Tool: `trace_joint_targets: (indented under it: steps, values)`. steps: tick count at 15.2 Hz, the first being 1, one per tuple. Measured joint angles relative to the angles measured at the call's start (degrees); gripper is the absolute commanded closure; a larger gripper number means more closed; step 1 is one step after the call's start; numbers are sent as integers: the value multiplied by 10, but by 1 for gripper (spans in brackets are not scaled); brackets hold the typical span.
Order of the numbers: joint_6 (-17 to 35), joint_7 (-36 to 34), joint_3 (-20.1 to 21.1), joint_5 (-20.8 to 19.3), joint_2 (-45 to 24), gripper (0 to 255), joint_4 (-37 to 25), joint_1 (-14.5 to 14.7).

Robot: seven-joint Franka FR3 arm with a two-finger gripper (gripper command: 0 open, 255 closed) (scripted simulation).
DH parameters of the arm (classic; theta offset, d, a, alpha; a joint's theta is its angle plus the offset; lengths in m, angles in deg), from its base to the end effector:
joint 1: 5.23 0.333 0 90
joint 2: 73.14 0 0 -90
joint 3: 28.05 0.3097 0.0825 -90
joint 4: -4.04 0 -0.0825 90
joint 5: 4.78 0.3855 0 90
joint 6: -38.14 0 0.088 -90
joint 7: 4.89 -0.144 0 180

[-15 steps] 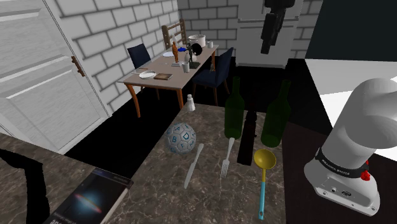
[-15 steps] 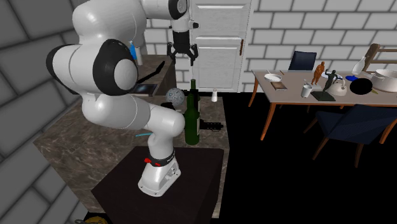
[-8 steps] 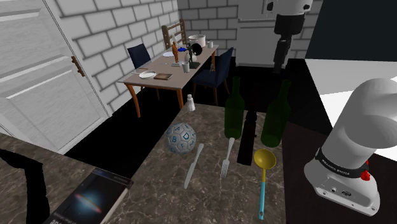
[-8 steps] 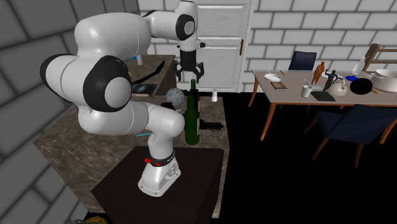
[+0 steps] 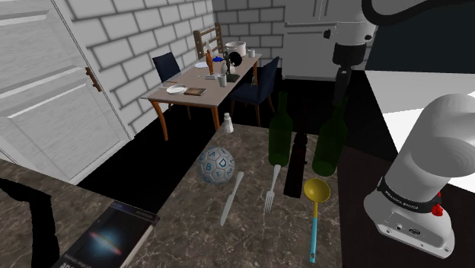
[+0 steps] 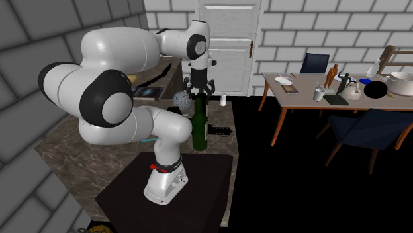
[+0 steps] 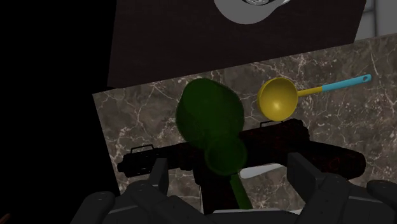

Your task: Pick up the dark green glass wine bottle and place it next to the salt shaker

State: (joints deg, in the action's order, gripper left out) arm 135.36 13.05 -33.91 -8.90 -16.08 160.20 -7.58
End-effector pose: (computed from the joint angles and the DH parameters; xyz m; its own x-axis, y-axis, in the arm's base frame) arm 0.2591 -0.0442 0.4428 0.9736 0.2264 -0.0284 0.2258 -0.9739 -0.0248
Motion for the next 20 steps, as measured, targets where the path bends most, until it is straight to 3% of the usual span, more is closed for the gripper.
trace_joint_targets:
  steps: [10,11,20]
  values:
    - [25,2,-4,-4,2,0,27,-2]
    - [25,2,-4,-4,2,255,27,-2]
    - [25,2,-4,-4,2,255,27,-2]
